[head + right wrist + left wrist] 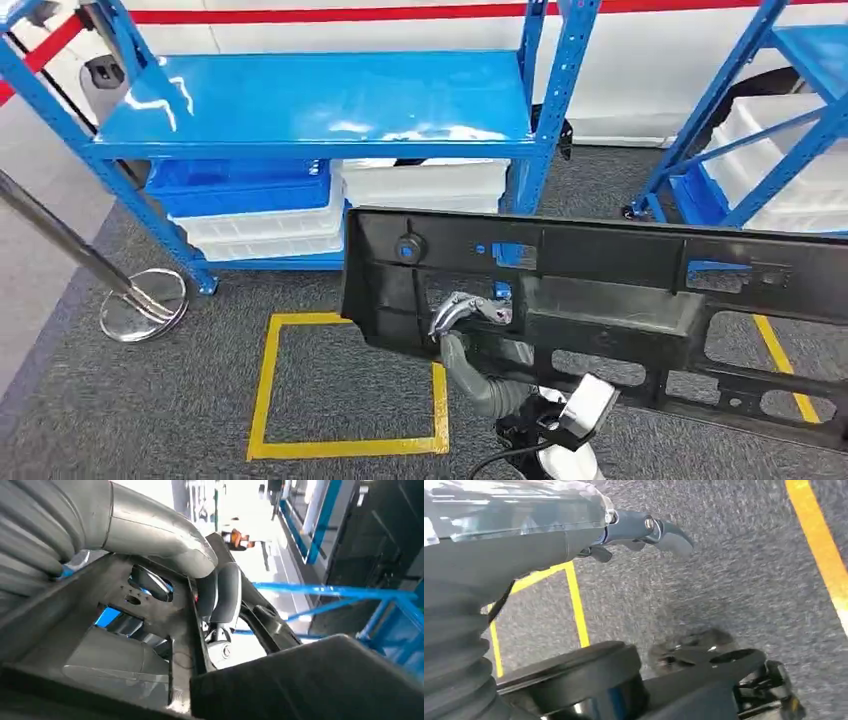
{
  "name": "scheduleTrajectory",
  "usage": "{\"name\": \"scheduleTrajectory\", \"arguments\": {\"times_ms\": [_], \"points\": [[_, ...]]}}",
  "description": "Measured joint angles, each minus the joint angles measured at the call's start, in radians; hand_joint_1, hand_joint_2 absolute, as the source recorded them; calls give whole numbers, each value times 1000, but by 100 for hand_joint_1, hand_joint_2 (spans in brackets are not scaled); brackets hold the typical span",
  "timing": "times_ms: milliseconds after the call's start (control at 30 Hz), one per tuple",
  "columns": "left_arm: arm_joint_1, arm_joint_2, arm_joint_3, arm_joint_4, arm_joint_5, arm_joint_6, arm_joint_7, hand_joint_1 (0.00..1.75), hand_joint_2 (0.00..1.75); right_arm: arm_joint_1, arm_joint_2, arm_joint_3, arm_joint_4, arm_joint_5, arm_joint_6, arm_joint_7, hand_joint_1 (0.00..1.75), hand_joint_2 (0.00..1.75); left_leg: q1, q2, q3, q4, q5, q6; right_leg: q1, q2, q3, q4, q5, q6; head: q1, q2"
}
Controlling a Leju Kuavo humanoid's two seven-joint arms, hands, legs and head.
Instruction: Take the parts from the cabinet and place them on the table.
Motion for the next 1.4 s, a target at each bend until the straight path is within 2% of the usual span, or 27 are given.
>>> {"name": "scheduleTrajectory", "arguments": {"times_ms": [33,100,133,167,200,300,333,367,400,467,500,533,600,633,667,700,800,833,900,933,1000,1033,1100,1167,1200,1333,1400], "points": [[1,0,0,0,0,0,0,0,175,1,0,0,0,0,0,0,175,175,3,4,18,-23,21,-2,0,-12,0,0,0,0,0,0],[5,0,0,0,1,1,2,0,175,1,0,0,0,0,0,0,175,175,7,19,101,-165,92,-2,-1,-29,2,0,0,2,0,0],[7,1,0,0,0,2,3,0,175,1,0,-1,0,0,0,0,175,175,6,60,163,-278,136,0,-1,-39,5,2,-1,8,0,0],[6,0,0,0,0,2,3,0,175,1,0,-1,0,0,0,0,175,175,-6,114,178,-314,116,3,4,-44,3,2,0,14,0,0],[4,-1,0,0,0,2,3,0,175,0,0,-2,-1,0,0,0,175,175,-10,98,172,-319,125,20,9,-55,-1,6,0,20,0,0],[10,-2,0,0,2,2,2,0,175,-1,0,-2,-1,0,1,0,175,175,-13,65,158,-320,130,41,7,-87,3,3,2,34,0,0],[11,-2,0,0,2,3,3,0,175,-1,0,-2,-2,1,1,0,175,175,-7,53,168,-329,137,50,2,-75,0,8,-9,44,0,0],[11,-2,0,0,2,3,3,0,175,-2,0,-2,-2,2,1,0,175,175,-7,42,165,-329,140,55,-3,-13,-11,41,-35,47,0,0],[8,-2,0,0,1,3,3,0,175,-1,0,-2,-2,3,0,0,175,175,-7,32,162,-329,144,61,-3,22,-39,101,-74,48,1,0],[4,-3,0,0,-1,2,3,0,175,7,-3,-3,-2,3,-1,-1,175,175,-10,5,157,-328,146,65,-2,46,-121,271,-145,48,0,0],[6,-3,0,0,-2,2,3,0,175,11,-4,-3,-2,5,-2,-1,175,175,-13,-10,156,-326,147,66,-2,48,-151,327,-153,46,0,0],[9,-3,0,0,-2,2,3,0,175,13,-5,-3,-2,6,-2,-2,175,175,-14,-24,157,-325,147,66,-2,48,-156,328,-137,43,0,0],[10,-4,0,0,-3,2,3,0,175,14,-5,-3,-2,6,-3,-5,175,175,-15,-55,159,-321,146,65,-2,57,-98,196,-44,33,0,0],[9,-5,0,0,-3,2,3,0,175,14,-5,-4,-5,6,-3,-6,175,175,-15,-69,158,-318,145,64,-1,82,-57,102,5,27,0,0],[9,-7,0,0,-3,2,3,0,175,13,-5,-4,-8,6,-4,-7,175,175,-10,-80,154,-316,144,61,-4,148,-29,35,14,20,0,0],[5,-8,0,0,-5,2,3,0,175,17,-5,-5,-10,8,-5,-8,175,175,-17,-92,145,-306,143,55,-10,169,-25,14,14,22,0,0],[5,-9,0,0,-9,1,3,0,175,21,-6,-7,-18,14,-8,-10,175,175,-2,-126,134,-314,151,36,-1,136,-26,15,13,24,0,0],[8,-8,0,0,-10,1,4,0,175,21,-6,-8,-22,16,-9,-10,175,175,-12,-136,130,-315,152,29,-14,114,-20,0,18,20,0,0],[4,-10,0,0,-16,-3,5,0,175,26,-5,-9,-31,23,-20,-11,175,175,-14,-38,103,-246,98,21,-13,84,-13,-7,20,12,0,0],[0,-9,-1,0,-22,-8,5,0,175,32,-5,-11,-35,26,-24,-14,175,175,-11,-11,62,-161,53,16,-11,63,-13,-7,19,10,0,0],[-2,-9,-2,0,-28,-10,6,0,175,43,-5,-18,-39,32,-32,-16,175,175,-4,3,-4,-16,-3,8,-9,28,-14,-6,16,10,0,0],[-5,-9,-2,0,-28,-12,6,0,175,48,-5,-19,-40,35,-35,-16,175,175,-1,5,-10,1,3,4,-10,11,-13,-6,15,10,0,0],[-2,-9,-3,0,-29,-13,11,0,175,52,-5,-19,-44,42,-39,-16,175,175,6,14,54,-111,72,0,-12,-12,-9,-6,12,14,0,0],[5,-8,-3,0,-30,-12,17,0,175,54,-5,-21,-53,48,-40,-17,175,175,6,65,161,-307,141,3,-12,-30,0,-5,7,22,0,0],[6,-8,-3,0,-31,-12,17,0,175,57,-6,-23,-58,55,-42,-17,175,175,-7,88,167,-322,128,16,-5,-37,0,-4,6,28,0,0],[15,-8,-5,0,-42,-16,18,0,175,77,-8,-27,-80,82,-58,-17,175,175,-6,44,154,-323,135,43,-4,-68,6,-6,6,48,0,0],[13,-9,-6,0,-49,-17,18,0,175,87,-10,-32,-97,87,-63,-19,175,175,0,24,162,-332,144,59,-11,20,-14,44,-37,57,0,0]]}}
